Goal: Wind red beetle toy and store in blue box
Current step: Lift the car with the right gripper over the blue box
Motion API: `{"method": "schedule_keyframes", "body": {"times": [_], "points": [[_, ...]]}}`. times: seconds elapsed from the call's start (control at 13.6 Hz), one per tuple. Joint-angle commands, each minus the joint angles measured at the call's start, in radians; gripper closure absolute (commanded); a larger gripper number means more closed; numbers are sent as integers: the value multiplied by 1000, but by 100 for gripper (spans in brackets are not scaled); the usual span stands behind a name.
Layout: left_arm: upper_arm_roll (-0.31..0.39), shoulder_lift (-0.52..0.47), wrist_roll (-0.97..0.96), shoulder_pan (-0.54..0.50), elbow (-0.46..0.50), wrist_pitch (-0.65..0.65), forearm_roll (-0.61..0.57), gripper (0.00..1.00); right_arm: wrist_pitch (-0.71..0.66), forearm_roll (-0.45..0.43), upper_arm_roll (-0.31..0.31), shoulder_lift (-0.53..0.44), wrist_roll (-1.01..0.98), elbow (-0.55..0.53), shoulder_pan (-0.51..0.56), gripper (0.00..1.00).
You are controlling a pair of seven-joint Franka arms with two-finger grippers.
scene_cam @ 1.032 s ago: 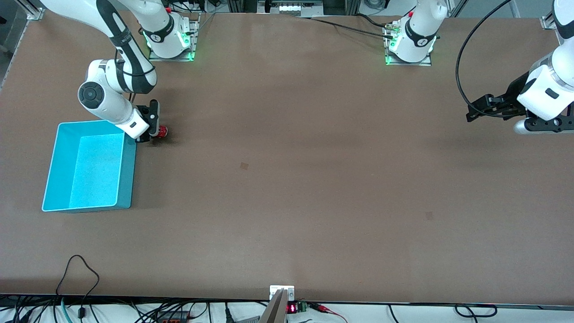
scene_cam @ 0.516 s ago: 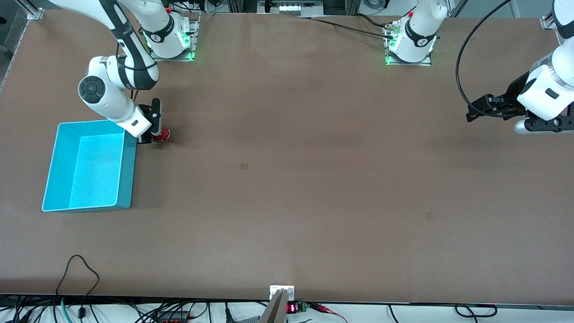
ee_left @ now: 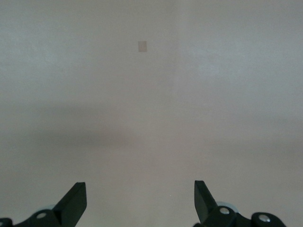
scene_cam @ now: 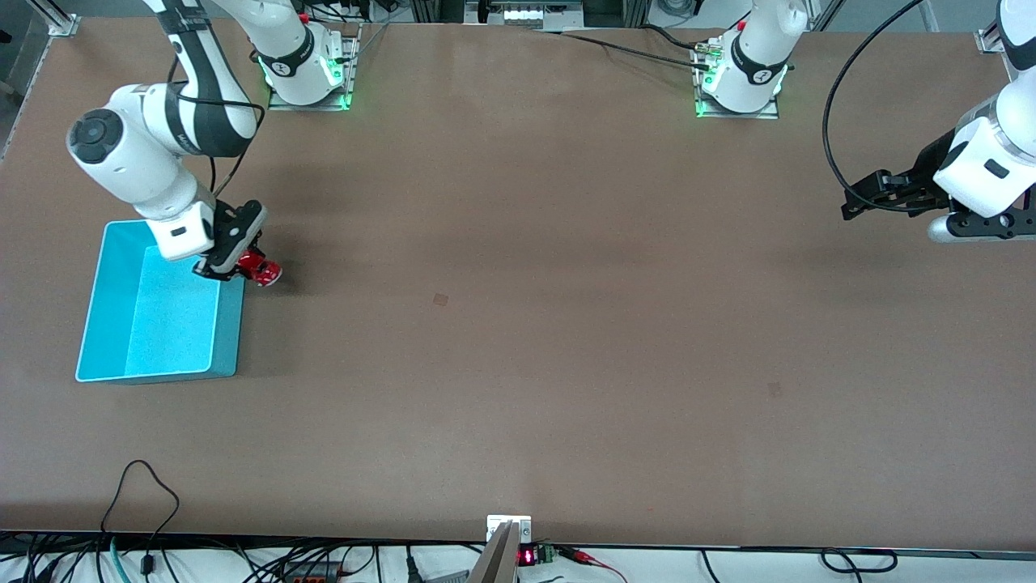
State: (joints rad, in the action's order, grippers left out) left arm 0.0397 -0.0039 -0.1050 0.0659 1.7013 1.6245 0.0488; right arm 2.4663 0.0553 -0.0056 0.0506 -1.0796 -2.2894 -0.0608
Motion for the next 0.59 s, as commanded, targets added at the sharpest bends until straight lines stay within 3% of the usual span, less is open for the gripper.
{"method": "schedule_keyframes", "body": {"times": [0.0,0.52], "points": [[14,-1,22,11,-19,-22,2,0,-98,11,7,11,139,137,19,92],[14,-1,22,11,-19,-23,2,0,-105,-8,-2,90,560,162,211,96]]}}
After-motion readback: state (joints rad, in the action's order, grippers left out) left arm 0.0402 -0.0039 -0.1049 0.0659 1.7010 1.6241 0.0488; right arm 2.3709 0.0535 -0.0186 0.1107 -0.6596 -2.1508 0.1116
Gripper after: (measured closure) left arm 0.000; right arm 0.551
